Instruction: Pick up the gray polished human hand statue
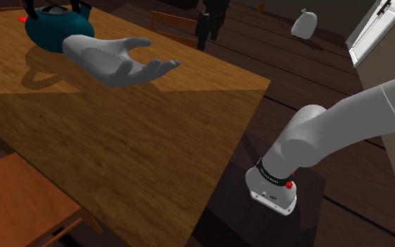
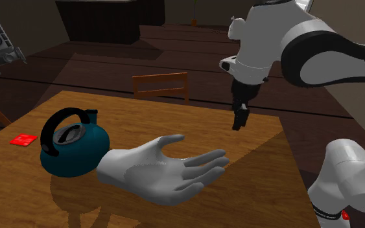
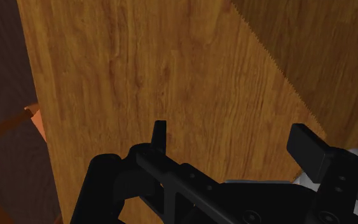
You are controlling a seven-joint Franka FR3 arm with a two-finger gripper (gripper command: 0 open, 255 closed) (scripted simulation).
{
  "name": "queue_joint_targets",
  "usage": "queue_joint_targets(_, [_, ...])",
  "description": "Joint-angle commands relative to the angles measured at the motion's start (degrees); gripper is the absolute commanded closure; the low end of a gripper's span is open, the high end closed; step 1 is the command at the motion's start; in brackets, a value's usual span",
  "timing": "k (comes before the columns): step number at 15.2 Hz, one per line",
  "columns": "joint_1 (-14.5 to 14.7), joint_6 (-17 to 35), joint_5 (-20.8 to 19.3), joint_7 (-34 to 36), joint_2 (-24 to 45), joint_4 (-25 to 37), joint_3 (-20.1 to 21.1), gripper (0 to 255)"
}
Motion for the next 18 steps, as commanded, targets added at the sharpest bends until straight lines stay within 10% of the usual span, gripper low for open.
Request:
queue_joint_targets(1, [0.4,-1.0,-0.1,1.2,5.5,5.0,1.5,0])
queue_joint_targets(15, [7.0,-20.2,-7.9,7.5,47.5,55.5,9.1,0])
queue_joint_targets(18, [6.7,-17.2,-7.5,7.7,46.2,51.2,8.9,0])
